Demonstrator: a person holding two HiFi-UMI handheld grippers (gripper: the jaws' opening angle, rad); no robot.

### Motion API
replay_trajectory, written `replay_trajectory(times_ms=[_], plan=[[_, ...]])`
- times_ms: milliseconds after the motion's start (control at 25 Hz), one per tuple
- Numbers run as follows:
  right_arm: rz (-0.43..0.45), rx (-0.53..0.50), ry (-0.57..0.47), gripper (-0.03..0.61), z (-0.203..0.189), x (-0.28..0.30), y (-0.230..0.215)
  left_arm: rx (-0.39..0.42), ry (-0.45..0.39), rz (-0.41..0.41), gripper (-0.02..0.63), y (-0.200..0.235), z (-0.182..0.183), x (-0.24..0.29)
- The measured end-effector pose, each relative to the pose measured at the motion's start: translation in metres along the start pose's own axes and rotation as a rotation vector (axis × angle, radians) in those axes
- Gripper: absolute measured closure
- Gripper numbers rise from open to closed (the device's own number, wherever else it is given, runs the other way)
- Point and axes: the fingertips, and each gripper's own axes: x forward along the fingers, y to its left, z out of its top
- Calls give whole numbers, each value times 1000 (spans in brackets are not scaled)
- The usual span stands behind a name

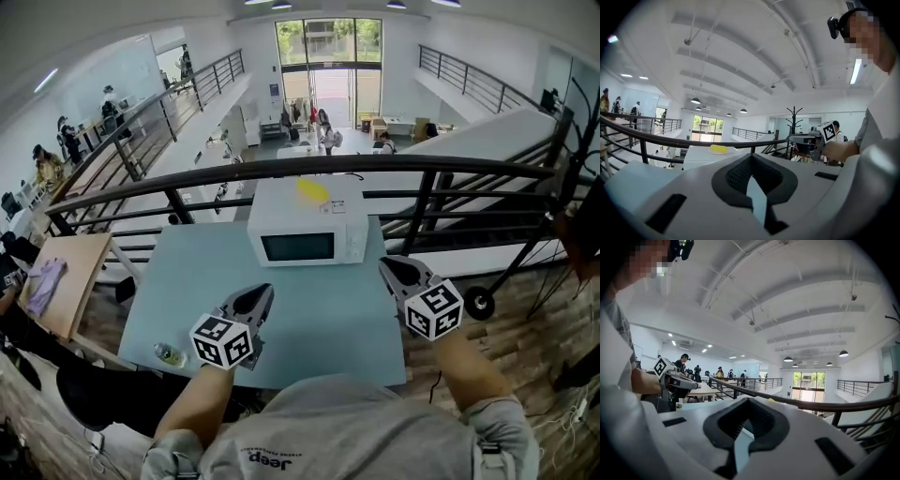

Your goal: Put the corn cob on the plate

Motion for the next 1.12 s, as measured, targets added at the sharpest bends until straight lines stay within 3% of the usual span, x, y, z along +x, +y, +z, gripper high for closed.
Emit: replay_trajectory(times_ms=[320, 720, 1120], plan=[[-29, 87, 45, 561, -45, 12, 33, -28, 51, -15, 597, 32, -55, -10], [-42, 182, 122, 561, -104, 9, 52, -146, 131, -81, 597, 26, -123, -7], [13, 290, 166, 561, -146, 12, 47, -219, 144, -9, 597, 28, -143, -5]])
